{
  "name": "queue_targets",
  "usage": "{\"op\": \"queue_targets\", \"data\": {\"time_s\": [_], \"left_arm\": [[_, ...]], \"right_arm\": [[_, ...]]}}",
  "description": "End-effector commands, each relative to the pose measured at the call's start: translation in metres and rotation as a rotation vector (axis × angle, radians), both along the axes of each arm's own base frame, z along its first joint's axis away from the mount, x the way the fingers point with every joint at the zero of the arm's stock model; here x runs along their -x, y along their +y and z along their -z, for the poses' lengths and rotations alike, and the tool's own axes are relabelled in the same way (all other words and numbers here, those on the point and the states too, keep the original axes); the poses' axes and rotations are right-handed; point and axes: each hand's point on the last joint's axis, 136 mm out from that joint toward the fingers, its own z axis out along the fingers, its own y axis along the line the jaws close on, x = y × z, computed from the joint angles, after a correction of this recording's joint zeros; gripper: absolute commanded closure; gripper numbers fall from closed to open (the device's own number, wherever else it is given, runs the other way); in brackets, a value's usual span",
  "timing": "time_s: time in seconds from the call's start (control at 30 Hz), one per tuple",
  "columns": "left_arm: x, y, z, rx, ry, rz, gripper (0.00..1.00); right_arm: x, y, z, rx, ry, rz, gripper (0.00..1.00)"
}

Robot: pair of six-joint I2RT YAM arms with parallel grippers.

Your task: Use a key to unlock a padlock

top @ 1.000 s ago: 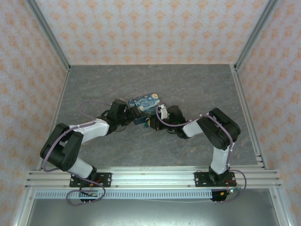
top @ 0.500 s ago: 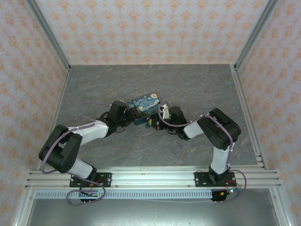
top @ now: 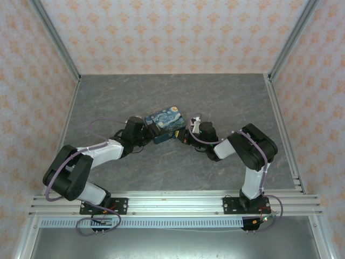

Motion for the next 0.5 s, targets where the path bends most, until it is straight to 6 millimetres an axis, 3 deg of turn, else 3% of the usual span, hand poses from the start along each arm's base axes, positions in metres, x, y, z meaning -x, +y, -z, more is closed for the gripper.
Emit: {"op": "queue_targets", "data": {"time_s": [0.0,0.47], "left_arm": [[0.041,0.020,0.044,-0.108,0.182,-0.005,0.42],[0.034,0.038,-0.010,-0.198,0.071,-0.026,0.25]], "right_arm": [[-0.005,-0.002,-0.021,-0.029,-0.069,0.025,1.00],[0.015,-0.035,-0.023,0.145,-0.096,0.060,1.00]]}}
